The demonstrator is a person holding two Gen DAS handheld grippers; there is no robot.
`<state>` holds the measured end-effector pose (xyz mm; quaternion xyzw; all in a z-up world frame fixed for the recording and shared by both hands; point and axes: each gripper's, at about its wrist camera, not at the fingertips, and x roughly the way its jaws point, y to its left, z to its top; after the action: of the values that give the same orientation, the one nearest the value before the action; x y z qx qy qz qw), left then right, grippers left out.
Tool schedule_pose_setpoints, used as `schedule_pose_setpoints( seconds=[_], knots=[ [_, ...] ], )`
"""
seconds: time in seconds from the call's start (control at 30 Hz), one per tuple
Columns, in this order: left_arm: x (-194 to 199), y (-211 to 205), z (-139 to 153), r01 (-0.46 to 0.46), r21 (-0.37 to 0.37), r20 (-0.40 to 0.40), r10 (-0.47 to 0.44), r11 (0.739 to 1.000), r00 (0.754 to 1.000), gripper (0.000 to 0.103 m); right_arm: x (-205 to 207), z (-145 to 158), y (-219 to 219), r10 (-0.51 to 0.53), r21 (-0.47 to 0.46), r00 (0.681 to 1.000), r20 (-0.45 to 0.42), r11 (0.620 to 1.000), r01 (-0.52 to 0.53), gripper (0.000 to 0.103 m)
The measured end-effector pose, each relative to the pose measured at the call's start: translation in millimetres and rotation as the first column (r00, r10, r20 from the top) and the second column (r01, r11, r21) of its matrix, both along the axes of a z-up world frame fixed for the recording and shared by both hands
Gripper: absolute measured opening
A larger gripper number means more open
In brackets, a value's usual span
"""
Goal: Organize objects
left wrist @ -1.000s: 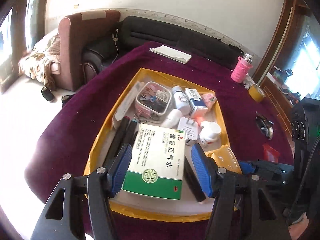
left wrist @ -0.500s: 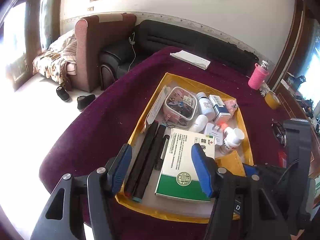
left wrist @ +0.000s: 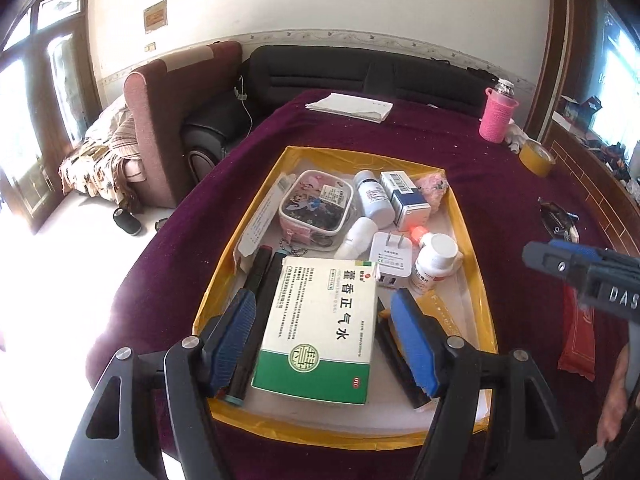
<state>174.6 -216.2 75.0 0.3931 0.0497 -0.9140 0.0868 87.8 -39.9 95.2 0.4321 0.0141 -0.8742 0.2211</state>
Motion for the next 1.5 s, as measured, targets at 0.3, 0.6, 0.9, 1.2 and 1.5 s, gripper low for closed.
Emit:
schedule_pose_setpoints(
  seconds=[0.3, 0.6, 0.9, 1.2, 1.5],
  knots=[
    [-7.4, 21.0, 1.1, 0.038, -0.029, 0.03, -0.037, 0.999, 0.999, 0.065, -50.2, -18.8, 121.9, -0.251, -0.004, 0.963, 0.101, 0.967, 0.253, 0.054],
    [-15.1, 31.0, 1.8, 0.028, -0.055, 0.044, -0.025, 0.998, 0.999, 0.065, -47.9, -28.9, 161.3, -0.307, 0.001, 0.942, 0.138, 0.951, 0.31, 0.054],
    [-15.8, 28.9, 0.5, -0.038, -0.134, 0.037, 0.044, 0.99, 0.998, 0.065, -21.4, -24.6, 97.6, -0.171, 0.05, 0.983, 0.067, 0.985, 0.168, 0.054],
    [3.8, 3.0, 40.2, -0.097, -0.022, -0.128, 0.093, 0.995, 0.987, 0.102, 11.4, -25.2, 35.6, -0.098, 0.028, 0.995, 0.007, 0.995, 0.098, 0.054],
    [23.0, -16.6, 23.5, -0.209, 0.032, -0.099, 0.211, 0.977, 0.972, 0.102, 45.7, -20.7, -12.6, -0.026, 0.11, 0.997, -0.069, 0.993, 0.034, 0.055]
  ],
)
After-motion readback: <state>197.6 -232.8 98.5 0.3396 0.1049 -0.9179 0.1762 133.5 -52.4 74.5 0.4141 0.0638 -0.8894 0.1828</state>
